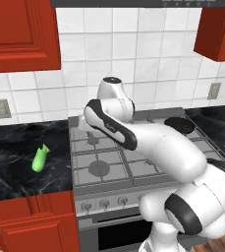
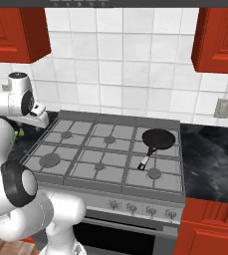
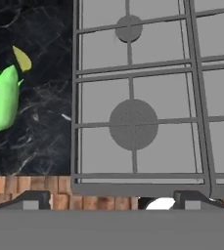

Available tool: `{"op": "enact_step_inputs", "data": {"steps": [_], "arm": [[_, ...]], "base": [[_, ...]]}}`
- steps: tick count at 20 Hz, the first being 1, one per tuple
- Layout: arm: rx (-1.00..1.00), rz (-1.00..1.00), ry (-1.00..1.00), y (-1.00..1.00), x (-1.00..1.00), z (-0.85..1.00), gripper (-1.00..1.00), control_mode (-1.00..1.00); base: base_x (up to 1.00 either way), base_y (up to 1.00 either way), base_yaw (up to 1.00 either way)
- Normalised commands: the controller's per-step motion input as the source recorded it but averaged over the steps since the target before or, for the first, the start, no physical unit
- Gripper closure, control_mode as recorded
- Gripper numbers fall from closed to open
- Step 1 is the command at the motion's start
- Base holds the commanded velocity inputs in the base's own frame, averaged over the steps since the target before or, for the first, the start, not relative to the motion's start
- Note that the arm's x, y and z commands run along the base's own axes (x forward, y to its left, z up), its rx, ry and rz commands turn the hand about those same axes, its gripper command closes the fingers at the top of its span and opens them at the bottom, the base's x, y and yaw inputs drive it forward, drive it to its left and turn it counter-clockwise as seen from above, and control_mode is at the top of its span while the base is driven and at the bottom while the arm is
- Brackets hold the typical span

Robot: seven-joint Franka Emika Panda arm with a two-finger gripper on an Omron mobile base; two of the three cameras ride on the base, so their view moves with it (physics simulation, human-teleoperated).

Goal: Put the corn and lemon wedge in the pan. Then turn on the rear right burner and set the heat to medium.

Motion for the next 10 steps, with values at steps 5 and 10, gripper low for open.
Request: {"op": "enact_step_inputs", "data": {"steps": [5, 10], "arm": [[0.0, 0.0, 0.0, 0.49, 0.03, -0.34, -1.0, -1.0], [0.0, 0.0, 0.0, 0.33, 0.0, -0.44, -1.0, -1.0]], "base": [[0.0, 0.0, 0.0], [0.0, 0.0, 0.0]]}}
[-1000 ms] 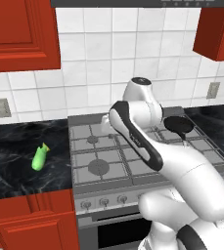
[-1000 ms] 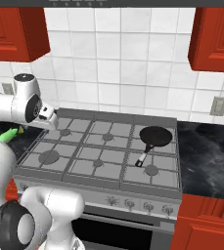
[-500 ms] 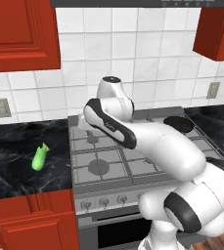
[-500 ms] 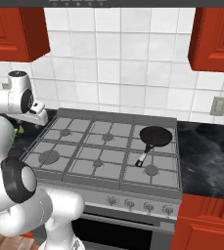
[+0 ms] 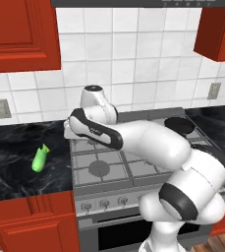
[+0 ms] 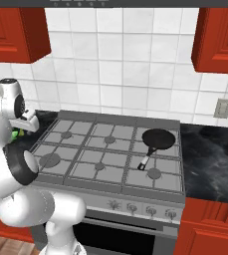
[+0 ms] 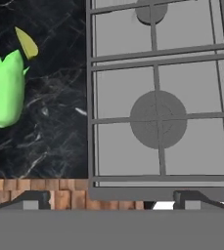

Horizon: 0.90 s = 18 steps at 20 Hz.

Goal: Put the corn and lemon wedge in the pan. Then turn on the rear right burner and set the heat to medium.

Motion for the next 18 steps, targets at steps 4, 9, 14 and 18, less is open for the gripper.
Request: {"op": "enact_step_inputs", "data": {"steps": [4, 9, 14, 18], "arm": [[0.0, 0.0, 0.0, 0.38, 0.03, -0.32, -1.0, -1.0], [0.0, 0.0, 0.0, 0.4, 0.17, -0.16, -1.0, -1.0], [0.0, 0.0, 0.0, 0.44, 0.3, -0.23, -1.0, -1.0], [0.0, 0.05, 0.0, 0.53, 0.38, -0.22, -1.0, -1.0]], "base": [[0.0, 0.0, 0.0], [0.0, 0.0, 0.0], [0.0, 0.0, 0.0], [0.0, 0.0, 0.0]]}}
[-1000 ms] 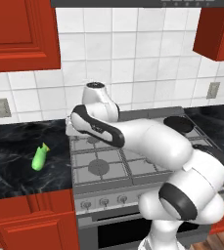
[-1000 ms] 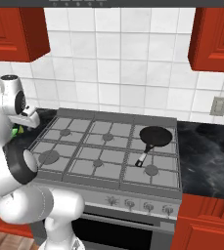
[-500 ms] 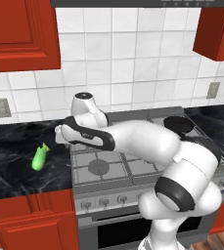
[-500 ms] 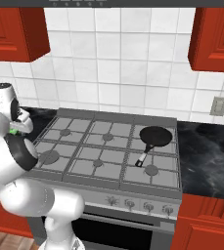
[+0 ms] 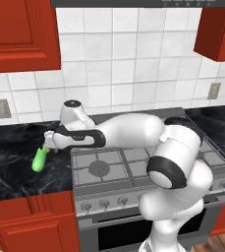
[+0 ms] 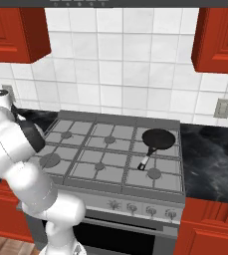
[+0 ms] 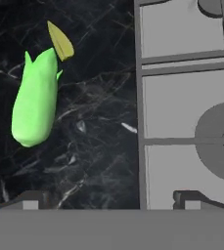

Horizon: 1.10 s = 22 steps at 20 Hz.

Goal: Put the corn and lemon wedge in the pan. Then turn on the rear right burner and set the heat to medium.

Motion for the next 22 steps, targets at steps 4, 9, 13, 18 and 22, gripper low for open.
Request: {"op": "enact_step_inputs", "data": {"steps": [4, 9, 13, 18, 22], "arm": [[0.01, 0.13, 0.0, 0.51, 0.33, -0.19, -1.0, -1.0], [0.0, 0.12, 0.0, 0.35, 0.29, -0.07, -1.0, -1.0], [0.0, 0.02, 0.03, 0.14, 0.33, -0.04, -1.0, -1.0], [0.0, 0.0, 0.04, 0.0, 0.21, -0.18, -1.0, -1.0], [0.0, 0.0, 0.02, 0.01, 0.11, -0.2, -1.0, -1.0]], "base": [[0.0, 0.0, 0.0], [0.0, 0.0, 0.0], [0.0, 0.0, 0.0], [0.0, 0.0, 0.0], [0.0, 0.0, 0.0]]}}
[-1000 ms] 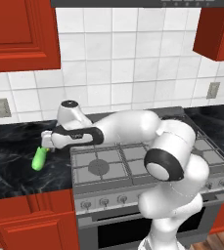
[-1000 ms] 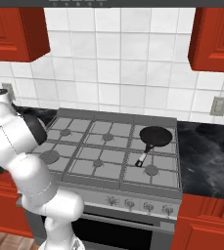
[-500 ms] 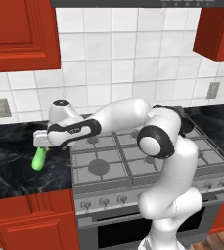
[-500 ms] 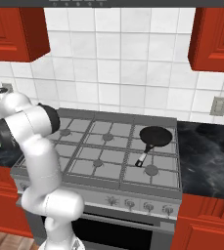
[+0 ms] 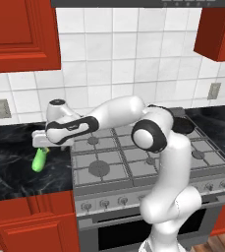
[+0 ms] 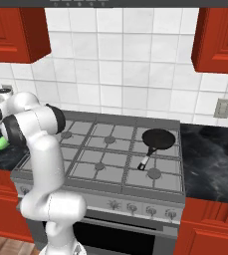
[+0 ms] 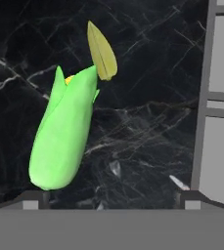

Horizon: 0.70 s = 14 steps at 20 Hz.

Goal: Put the corn and lemon wedge in the pan. Then turn on the rear right burner and set the heat to medium.

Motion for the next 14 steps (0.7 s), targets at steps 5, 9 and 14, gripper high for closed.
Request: {"op": "enact_step_inputs", "data": {"steps": [5, 9, 14], "arm": [[0.0, 0.0, 0.01, 0.14, 0.0, -0.2, -1.0, -1.0], [0.0, 0.0, 0.0, 0.23, -0.03, -0.1, -1.0, -1.0], [0.0, 0.0, 0.0, 0.19, 0.0, -0.07, -1.0, -1.0]], "base": [[0.0, 0.0, 0.0], [0.0, 0.0, 0.0], [0.0, 0.0, 0.0]]}}
